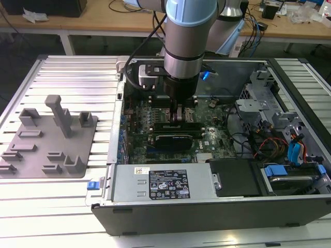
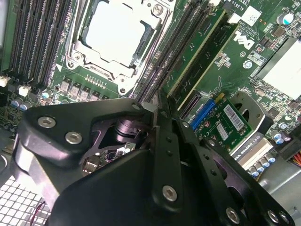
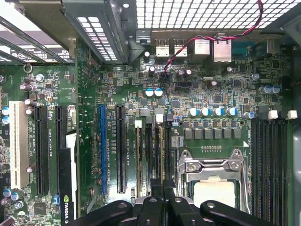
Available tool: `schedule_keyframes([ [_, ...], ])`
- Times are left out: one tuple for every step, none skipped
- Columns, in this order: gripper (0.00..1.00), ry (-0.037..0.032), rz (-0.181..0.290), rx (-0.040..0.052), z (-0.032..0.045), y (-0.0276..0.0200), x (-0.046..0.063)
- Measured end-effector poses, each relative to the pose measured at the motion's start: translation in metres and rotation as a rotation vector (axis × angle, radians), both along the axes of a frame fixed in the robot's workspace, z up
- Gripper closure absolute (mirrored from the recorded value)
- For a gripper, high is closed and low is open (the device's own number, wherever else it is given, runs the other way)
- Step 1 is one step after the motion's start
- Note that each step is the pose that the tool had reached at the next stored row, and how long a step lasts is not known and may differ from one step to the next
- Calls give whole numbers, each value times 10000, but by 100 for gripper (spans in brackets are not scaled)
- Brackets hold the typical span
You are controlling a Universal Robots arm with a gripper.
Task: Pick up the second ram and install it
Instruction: 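Insert the second ram into the second slot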
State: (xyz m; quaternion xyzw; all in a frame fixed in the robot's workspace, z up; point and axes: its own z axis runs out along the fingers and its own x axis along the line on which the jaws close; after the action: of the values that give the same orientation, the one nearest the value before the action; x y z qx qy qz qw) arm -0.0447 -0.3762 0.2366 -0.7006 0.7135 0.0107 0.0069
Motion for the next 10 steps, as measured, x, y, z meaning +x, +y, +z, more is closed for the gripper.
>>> schedule_keyframes([
  [91, 1, 0, -1, 0, 0, 0],
  [91, 1, 0, -1, -2, 0, 0],
  [91, 0, 0, 1, -11, 0, 0],
  [91, 1, -1, 1, -11, 0, 0],
  [91, -1, -1, 15, -13, 0, 0],
  [91, 0, -2, 31, -13, 0, -1],
  [91, -1, -1, 41, -13, 1, 0],
  [91, -1, -1, 42, -13, 1, 0],
  [91, 0, 0, 42, -12, 0, 0],
  [91, 0, -1, 43, -13, -1, 0],
])
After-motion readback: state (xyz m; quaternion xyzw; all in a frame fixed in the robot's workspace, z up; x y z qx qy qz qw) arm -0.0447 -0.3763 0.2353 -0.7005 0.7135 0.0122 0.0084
